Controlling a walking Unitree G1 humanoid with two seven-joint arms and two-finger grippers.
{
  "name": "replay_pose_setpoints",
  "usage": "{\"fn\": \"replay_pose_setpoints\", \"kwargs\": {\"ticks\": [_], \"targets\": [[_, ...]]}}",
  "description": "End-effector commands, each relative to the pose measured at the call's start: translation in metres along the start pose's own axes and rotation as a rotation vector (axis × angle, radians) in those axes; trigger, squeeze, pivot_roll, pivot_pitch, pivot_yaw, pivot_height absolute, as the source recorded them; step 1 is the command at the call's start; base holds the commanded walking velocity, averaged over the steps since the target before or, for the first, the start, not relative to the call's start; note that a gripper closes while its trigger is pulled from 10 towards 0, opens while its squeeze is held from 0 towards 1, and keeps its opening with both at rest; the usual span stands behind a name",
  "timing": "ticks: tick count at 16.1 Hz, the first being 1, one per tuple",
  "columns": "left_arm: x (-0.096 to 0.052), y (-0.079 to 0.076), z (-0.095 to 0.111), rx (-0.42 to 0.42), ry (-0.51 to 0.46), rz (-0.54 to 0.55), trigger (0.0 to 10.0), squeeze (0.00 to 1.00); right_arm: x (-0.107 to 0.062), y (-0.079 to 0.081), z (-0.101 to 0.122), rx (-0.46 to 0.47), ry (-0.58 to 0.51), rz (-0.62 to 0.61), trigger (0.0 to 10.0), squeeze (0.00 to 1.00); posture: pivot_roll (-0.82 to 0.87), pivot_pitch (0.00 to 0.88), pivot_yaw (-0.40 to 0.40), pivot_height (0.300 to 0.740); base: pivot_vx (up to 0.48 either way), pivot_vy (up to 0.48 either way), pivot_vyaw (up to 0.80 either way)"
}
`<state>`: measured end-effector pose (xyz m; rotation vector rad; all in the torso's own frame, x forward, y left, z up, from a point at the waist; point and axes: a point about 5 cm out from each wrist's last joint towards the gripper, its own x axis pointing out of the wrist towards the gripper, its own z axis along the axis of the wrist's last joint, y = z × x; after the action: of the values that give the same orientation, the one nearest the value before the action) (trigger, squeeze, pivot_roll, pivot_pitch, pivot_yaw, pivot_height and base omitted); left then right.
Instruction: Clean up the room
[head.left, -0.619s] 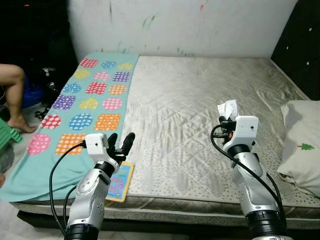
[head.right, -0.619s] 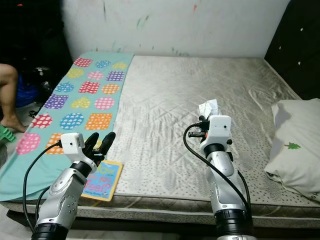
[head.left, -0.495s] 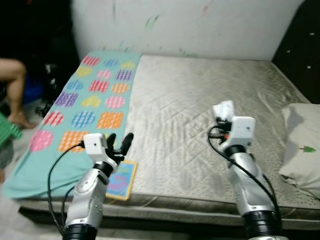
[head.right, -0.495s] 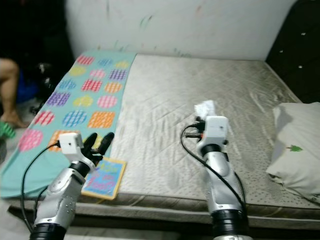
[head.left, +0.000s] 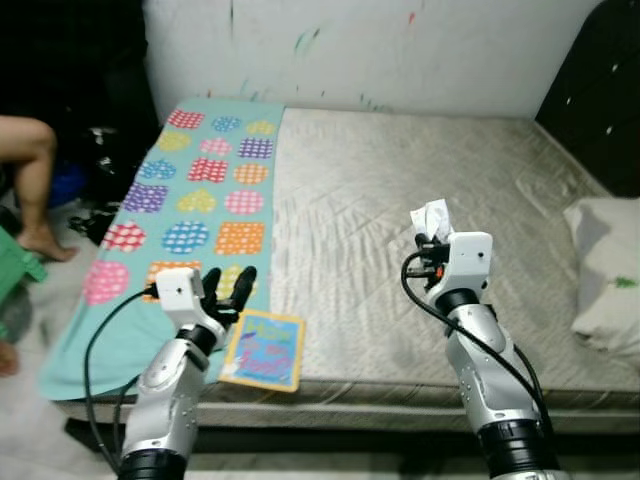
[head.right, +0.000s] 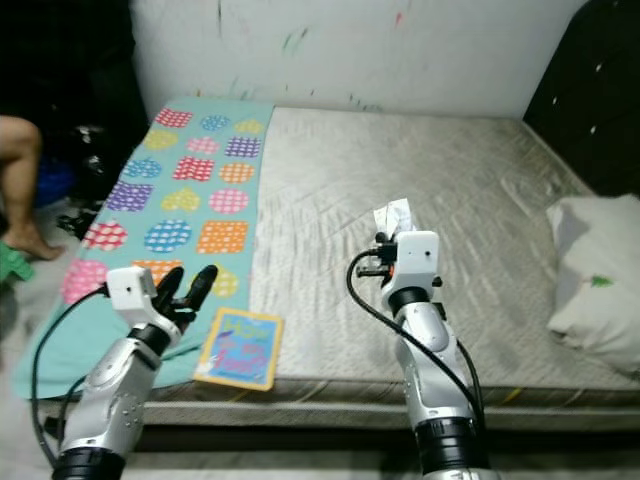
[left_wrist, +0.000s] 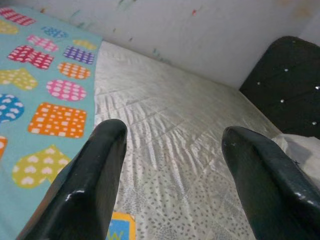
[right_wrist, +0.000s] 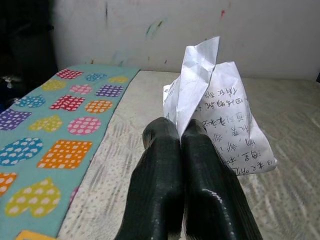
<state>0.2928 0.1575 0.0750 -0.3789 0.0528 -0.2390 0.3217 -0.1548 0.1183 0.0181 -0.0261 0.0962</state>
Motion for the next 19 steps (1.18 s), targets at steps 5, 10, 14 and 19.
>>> {"fn": "replay_pose_setpoints", "kwargs": {"ticks": [5, 10, 14, 19], "targets": [[0.003, -0.003, -0.001, -0.004, 0.003, -0.011, 10.0, 0.0, 0.001, -0.004, -0.001, -0.011, 0.012, 0.003, 10.0, 0.0, -0.07, 0.0, -0.004, 0.74, 0.0, 0.48, 0.0], [0.004, -0.003, 0.0, -0.002, 0.002, -0.012, 10.0, 0.0, 0.001, -0.002, -0.002, -0.011, 0.016, 0.015, 10.0, 0.0, -0.07, 0.0, -0.003, 0.74, 0.0, 0.48, 0.0], [0.007, -0.002, 0.002, 0.0, -0.004, -0.014, 10.0, 0.0, 0.003, 0.01, 0.001, -0.022, 0.001, 0.073, 10.0, 0.0, -0.07, 0.0, 0.003, 0.74, 0.0, 0.48, 0.0], [0.008, -0.001, 0.003, 0.011, -0.005, -0.011, 10.0, 0.0, 0.0, 0.013, -0.003, -0.042, 0.007, 0.09, 10.0, 0.0, -0.07, 0.0, 0.01, 0.74, 0.0, 0.48, 0.0]]}}
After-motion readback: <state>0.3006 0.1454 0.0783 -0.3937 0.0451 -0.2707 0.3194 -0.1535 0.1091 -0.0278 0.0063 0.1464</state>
